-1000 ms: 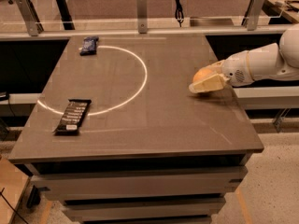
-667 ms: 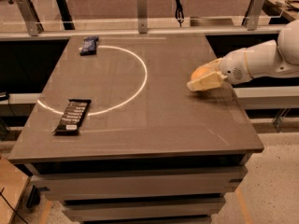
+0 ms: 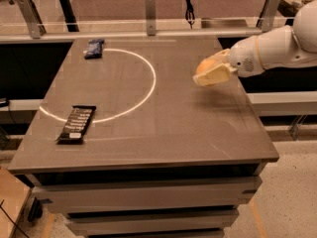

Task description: Move orange near rxbar blueberry

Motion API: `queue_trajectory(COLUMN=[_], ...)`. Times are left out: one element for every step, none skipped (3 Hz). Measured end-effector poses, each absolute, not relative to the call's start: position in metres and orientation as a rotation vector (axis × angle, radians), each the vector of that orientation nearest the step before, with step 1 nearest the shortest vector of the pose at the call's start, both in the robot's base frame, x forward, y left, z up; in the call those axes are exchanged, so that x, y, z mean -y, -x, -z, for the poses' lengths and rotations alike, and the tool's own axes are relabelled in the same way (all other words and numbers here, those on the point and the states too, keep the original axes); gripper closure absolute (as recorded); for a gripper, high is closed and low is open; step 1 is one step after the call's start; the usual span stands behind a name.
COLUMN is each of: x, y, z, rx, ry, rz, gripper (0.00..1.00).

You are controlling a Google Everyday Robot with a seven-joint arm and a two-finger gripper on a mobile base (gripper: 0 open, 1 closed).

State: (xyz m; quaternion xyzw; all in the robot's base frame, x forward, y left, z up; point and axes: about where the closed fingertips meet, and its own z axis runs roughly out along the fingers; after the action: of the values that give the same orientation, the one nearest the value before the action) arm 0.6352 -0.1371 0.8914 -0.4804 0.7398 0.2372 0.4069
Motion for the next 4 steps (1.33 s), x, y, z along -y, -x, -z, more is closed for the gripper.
queue_trajectory(x=[0.137,0.124,0.086,0.036], y=[-0.635,-0.638,-0.651,-0.668], z=[-0.891,-0.885,-0.885,-0.894], rx=[-1.865,-1.832,-1.738,-1.637], ry=[1.211,1.147,1.081,1.09], rz=[-0.599,-0.663,-0.773,-0.873], gripper=[1.0,1.0,1.0,1.0])
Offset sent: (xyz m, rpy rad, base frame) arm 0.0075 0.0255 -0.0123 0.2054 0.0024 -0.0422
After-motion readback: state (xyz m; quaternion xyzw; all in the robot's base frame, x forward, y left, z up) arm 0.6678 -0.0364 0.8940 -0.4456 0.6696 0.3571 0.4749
